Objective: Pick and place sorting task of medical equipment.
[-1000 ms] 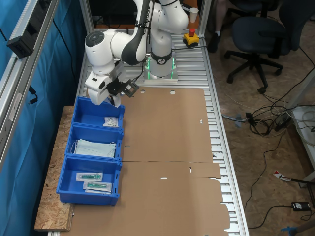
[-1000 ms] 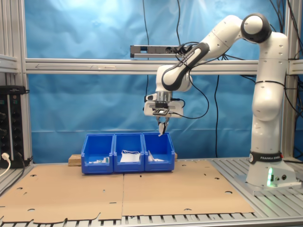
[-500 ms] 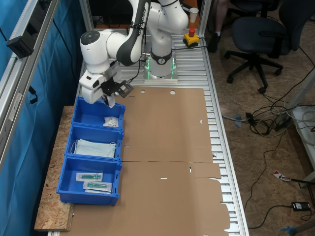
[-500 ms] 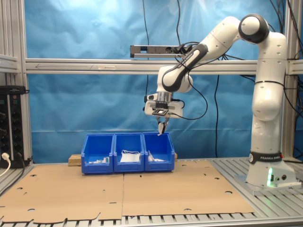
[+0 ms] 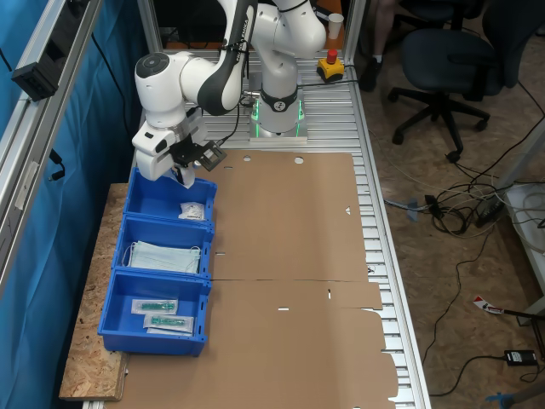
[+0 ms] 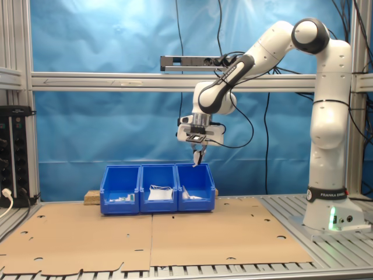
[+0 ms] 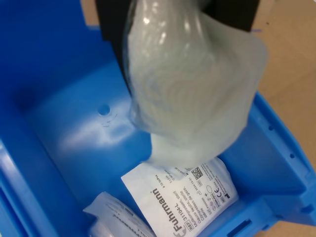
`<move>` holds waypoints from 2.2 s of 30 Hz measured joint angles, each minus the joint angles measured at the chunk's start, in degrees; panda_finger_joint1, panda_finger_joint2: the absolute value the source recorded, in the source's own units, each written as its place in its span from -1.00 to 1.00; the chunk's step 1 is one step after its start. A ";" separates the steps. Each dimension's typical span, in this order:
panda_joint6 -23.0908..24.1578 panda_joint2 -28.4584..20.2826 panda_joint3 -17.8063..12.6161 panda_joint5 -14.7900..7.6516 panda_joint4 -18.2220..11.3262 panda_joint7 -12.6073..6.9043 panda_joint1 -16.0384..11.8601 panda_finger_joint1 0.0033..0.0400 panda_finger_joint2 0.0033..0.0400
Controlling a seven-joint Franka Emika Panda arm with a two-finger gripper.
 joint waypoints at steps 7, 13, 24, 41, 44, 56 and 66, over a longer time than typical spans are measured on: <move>0.16 0.20 -0.01 0.00 0.08 0.00 0.00 -0.80 -0.80; 0.42 0.27 -0.03 0.00 0.11 0.00 0.00 -0.80 -0.80; 0.66 0.27 -0.28 0.00 0.13 0.00 0.00 -0.80 -0.80; 0.71 0.27 -0.63 0.00 0.13 0.00 0.00 -0.36 -0.36; 0.71 0.27 -0.63 0.00 0.13 0.00 0.00 -0.36 -0.36; 0.71 0.03 -0.58 0.00 0.13 0.00 0.16 0.59 0.59; -0.93 -2.85 0.91 0.00 0.13 0.00 1.83 1.00 1.00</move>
